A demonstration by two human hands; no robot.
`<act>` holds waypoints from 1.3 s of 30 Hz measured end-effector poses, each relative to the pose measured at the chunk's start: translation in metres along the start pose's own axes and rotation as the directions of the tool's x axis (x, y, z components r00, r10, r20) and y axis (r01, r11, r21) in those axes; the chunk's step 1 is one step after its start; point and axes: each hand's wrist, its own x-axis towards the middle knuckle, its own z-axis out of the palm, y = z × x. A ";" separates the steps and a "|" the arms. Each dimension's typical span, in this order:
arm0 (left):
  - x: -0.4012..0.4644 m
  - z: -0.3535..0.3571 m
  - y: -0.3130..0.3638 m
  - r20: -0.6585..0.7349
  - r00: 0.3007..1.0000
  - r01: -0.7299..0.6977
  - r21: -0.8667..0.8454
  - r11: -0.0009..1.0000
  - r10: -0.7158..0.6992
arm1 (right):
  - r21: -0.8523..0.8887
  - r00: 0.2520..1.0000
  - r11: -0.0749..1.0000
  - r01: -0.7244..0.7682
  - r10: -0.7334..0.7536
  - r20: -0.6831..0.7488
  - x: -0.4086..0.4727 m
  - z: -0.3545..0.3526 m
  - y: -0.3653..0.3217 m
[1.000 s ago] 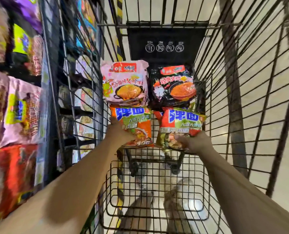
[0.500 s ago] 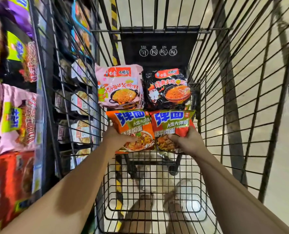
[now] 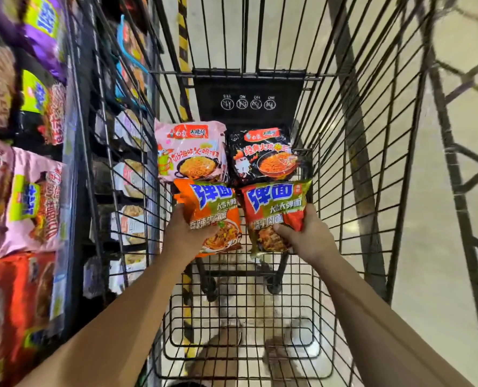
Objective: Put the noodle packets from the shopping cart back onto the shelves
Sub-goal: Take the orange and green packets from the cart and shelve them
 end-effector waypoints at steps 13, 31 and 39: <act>-0.124 -0.056 0.052 -0.065 0.997 -0.064 -0.337 0.939 0.044 | 0.075 0.975 0.974 0.215 -0.210 -0.065 -0.091 -0.108 -0.057; -0.433 -0.175 0.188 -0.421 0.821 -0.553 -0.413 0.724 0.386 | 0.144 0.723 0.709 0.691 -0.680 -0.123 -0.360 -0.319 -0.177; -0.566 -0.223 0.192 -0.578 0.707 -0.654 -0.317 0.687 0.407 | 0.154 0.555 0.538 0.829 -0.824 -0.110 -0.469 -0.344 -0.209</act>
